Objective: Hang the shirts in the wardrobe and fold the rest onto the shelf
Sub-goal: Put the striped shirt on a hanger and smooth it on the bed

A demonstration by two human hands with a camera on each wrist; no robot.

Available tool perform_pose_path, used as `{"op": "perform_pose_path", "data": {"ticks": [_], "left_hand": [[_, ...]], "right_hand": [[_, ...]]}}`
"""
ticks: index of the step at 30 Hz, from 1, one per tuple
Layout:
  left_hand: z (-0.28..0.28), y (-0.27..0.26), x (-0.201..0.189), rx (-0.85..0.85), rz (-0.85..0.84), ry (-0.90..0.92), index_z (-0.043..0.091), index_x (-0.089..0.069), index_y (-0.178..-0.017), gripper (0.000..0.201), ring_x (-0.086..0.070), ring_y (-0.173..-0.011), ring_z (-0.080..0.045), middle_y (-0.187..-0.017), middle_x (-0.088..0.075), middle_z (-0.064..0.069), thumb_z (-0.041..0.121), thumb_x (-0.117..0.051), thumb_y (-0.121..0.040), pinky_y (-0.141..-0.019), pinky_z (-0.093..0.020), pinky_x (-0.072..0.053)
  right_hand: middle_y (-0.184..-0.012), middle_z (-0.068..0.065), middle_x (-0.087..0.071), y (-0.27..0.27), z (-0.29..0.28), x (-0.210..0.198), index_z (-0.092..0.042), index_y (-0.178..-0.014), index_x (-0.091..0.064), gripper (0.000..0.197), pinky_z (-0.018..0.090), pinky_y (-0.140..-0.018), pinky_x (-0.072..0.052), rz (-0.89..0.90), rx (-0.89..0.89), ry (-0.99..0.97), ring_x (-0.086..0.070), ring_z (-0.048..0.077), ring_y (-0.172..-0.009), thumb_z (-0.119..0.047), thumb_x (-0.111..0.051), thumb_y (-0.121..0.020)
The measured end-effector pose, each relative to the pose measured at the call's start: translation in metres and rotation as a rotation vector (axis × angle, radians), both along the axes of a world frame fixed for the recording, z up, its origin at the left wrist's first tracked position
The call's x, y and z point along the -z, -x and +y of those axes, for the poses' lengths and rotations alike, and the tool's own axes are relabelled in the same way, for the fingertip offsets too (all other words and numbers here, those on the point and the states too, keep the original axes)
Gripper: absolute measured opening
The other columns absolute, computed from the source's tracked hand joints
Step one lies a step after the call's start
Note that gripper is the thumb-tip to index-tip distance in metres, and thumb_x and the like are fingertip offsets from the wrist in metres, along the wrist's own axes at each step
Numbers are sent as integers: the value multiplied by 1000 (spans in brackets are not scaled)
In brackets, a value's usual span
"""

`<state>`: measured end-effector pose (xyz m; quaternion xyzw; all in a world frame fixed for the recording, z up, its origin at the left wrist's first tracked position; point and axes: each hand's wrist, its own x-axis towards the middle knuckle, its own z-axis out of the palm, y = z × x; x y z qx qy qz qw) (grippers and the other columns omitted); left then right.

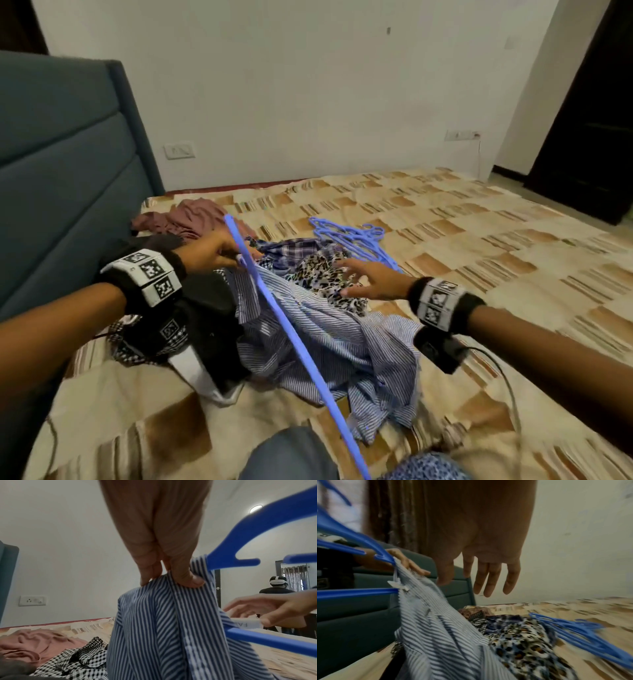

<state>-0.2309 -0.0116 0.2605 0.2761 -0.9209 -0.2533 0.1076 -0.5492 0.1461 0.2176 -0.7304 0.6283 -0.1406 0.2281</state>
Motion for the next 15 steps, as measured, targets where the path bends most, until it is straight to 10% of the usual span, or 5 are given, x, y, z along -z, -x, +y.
{"op": "perform_pose_path", "data": {"ticks": [3, 6, 9, 15], "left_hand": [[-11, -7, 5, 51, 2, -42, 45, -64, -111, 44, -59, -114, -12, -118, -65, 16, 11, -60, -85, -96, -29, -47], [-10, -6, 4, 97, -7, -27, 25, -65, -119, 35, -57, -116, -5, -122, -60, 20, 28, -62, -84, -98, -23, -45], [-14, -11, 4, 118, 47, -8, 7, -62, -120, 52, -55, -119, -7, -123, -63, 10, 44, -63, -83, -99, -23, -44], [-33, -30, 10, -85, 54, -59, 6, -67, -107, 29, -63, -104, -27, -103, -71, -2, 20, -68, -81, -93, -44, -48]], "right_hand": [[-138, 11, -49, -44, -42, 6, -14, -145, -31, 65, 38, -105, -36, 45, -173, -32, -47, 25, -126, -33, -60, -90], [-145, 16, -41, -78, -74, 18, -8, -144, -31, 82, 41, -107, -31, 98, -261, -10, -41, 29, -131, -49, -59, -79], [-148, 17, -35, -92, -91, 30, -5, -145, -28, 79, 36, -108, -30, 203, -230, -127, -37, 30, -133, -20, -72, -82], [-89, 12, -61, -38, -66, 10, -6, -86, -64, 37, 20, -64, -40, 93, -110, -199, -58, 18, -77, -35, -80, -70]]}}
